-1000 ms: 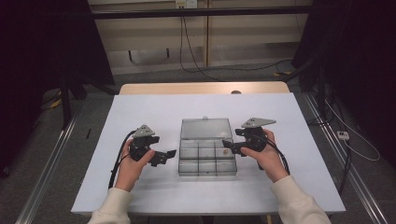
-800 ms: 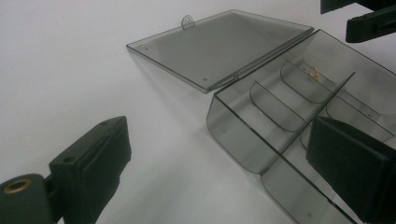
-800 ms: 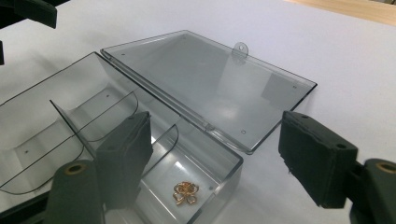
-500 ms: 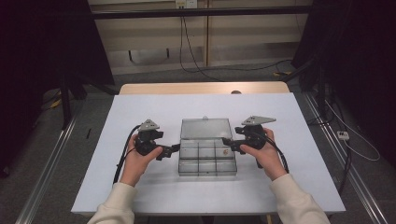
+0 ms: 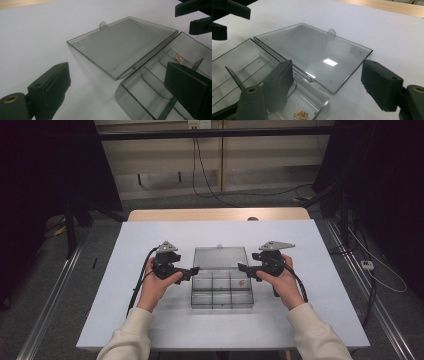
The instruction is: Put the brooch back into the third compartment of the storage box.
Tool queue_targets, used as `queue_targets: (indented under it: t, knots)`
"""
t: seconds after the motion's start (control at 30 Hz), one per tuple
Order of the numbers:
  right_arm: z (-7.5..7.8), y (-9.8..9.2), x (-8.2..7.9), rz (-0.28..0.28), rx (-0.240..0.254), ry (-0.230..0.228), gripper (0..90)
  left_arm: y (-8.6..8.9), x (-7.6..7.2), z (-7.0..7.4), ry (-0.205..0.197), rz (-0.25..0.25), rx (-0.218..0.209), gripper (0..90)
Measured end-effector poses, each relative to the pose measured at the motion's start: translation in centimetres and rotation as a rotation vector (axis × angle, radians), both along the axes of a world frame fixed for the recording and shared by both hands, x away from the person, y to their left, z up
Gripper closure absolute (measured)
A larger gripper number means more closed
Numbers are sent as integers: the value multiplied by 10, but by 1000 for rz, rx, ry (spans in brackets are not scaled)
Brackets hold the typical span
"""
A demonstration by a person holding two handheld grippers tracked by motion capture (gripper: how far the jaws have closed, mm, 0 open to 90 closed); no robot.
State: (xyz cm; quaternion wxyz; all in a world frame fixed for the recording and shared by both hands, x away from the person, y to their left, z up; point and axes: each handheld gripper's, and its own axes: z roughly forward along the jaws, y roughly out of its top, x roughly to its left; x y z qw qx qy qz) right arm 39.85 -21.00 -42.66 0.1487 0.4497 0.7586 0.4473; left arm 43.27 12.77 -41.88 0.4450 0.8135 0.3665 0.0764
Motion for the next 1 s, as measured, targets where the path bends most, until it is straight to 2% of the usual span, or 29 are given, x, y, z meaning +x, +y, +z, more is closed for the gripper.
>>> queue_targets:
  t: [0.23,0.37,0.57,0.67,0.77,0.87,0.97,1.0]
  knots:
    - [-3,0,8,-13,2,2,257,-9,13,-4,9,23,-17,69]
    - [-4,1,12,-20,4,3,257,-14,22,-8,32,40,-11,72]
    - [-10,1,20,-34,11,20,259,-17,32,-12,59,62,-35,72]
    - [-13,1,25,-51,16,27,259,-20,38,-16,62,81,-27,78]
    - [-16,3,30,-60,7,30,266,-23,42,-20,85,95,-31,89]
    - [-20,6,35,-63,12,41,266,-28,47,-25,102,117,4,102]
    - [-26,8,40,-72,14,58,266,-30,50,-31,128,125,16,118]
    - [-27,8,41,-76,10,64,267,-31,52,-33,137,133,5,125]
